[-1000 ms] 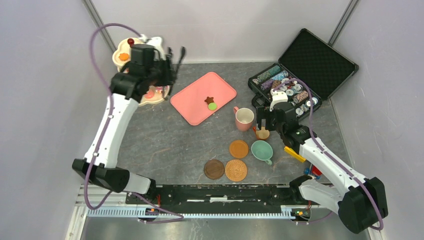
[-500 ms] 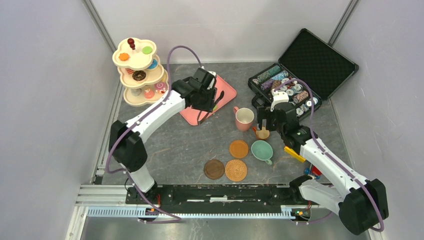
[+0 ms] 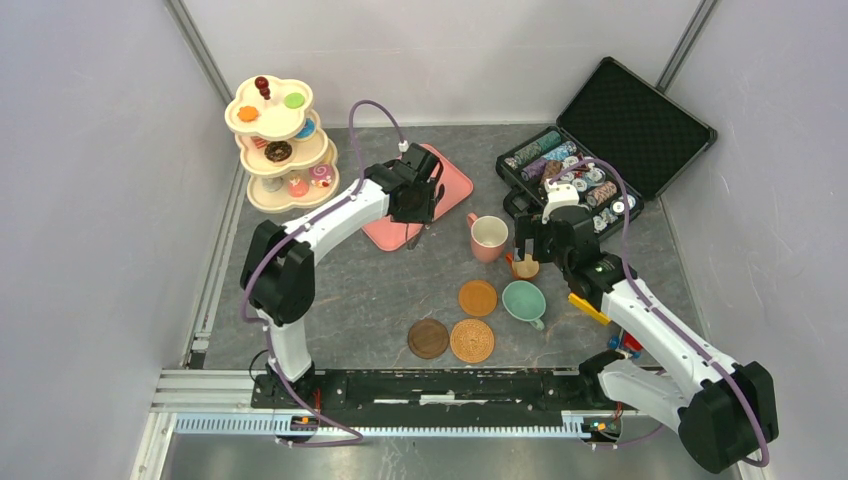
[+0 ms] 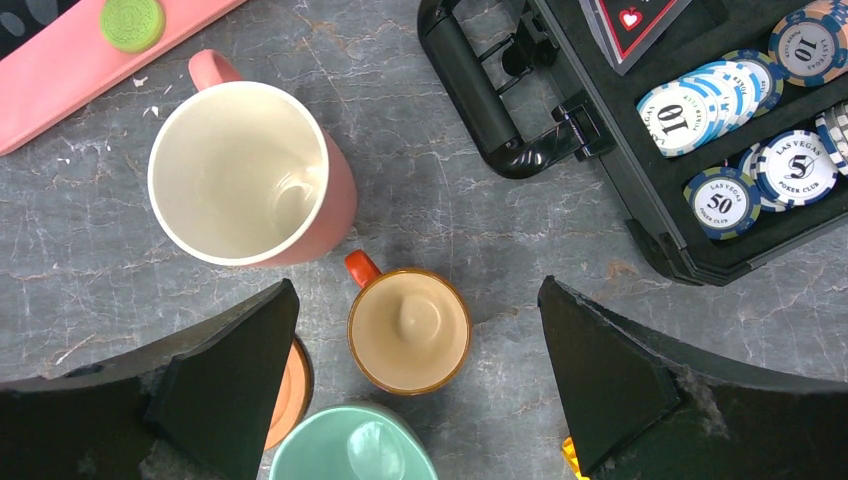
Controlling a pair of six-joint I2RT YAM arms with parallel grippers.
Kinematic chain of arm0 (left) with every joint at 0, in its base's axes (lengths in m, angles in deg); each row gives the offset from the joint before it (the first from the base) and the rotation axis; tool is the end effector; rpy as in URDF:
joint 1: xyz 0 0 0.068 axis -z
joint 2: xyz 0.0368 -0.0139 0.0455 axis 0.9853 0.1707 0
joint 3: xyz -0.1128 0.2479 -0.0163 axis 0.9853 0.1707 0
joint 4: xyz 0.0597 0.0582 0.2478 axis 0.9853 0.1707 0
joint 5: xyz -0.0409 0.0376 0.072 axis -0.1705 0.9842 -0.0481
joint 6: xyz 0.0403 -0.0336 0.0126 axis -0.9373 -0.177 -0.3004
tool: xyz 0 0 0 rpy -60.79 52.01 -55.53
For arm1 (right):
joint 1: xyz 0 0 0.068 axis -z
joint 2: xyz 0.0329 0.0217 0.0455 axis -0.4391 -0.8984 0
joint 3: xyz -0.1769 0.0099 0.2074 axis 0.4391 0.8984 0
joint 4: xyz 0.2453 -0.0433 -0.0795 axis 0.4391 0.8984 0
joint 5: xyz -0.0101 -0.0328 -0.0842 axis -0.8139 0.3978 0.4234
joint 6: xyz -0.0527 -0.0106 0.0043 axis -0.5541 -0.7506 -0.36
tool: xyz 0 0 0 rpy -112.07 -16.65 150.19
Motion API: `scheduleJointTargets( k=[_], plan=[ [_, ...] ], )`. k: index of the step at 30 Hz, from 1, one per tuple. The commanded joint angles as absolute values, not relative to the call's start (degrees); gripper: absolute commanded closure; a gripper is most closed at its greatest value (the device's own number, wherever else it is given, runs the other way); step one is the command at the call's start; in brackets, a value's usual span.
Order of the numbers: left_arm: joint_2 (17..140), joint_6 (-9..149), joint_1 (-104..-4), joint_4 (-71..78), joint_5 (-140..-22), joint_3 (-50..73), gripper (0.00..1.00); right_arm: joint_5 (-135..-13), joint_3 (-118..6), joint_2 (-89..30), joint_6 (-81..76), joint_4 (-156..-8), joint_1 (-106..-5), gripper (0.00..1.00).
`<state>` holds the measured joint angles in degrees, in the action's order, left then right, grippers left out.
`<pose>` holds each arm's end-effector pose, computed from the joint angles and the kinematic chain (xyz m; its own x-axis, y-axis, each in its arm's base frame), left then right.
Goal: Serve the afternoon tea
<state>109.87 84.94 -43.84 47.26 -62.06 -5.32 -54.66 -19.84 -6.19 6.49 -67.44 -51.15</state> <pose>0.3276 -0.2330 0.2567 -0.8444 0.0795 -0.5297 0.1484 0.9849 -0.0889 0.2039 0.0875 0.2557 -0.5571 0.0295 -0.8299 -0.1143 0.9871 0.1118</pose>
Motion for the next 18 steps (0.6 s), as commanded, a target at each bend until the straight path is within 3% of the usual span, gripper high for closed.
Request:
scheduleJointTargets(
  k=[1,18],
  plan=[
    [111.9,88.6,-44.0,44.7,-59.1,-6.2,0.44,-54.0,-19.4,-5.7,6.5,-69.0,-51.4,0.02],
    [114.0,88.4,-45.8,45.0,-58.7,-4.1,0.44,-54.0,-19.1,-6.6,6.0,-69.5,-51.3,0.02]
  ],
)
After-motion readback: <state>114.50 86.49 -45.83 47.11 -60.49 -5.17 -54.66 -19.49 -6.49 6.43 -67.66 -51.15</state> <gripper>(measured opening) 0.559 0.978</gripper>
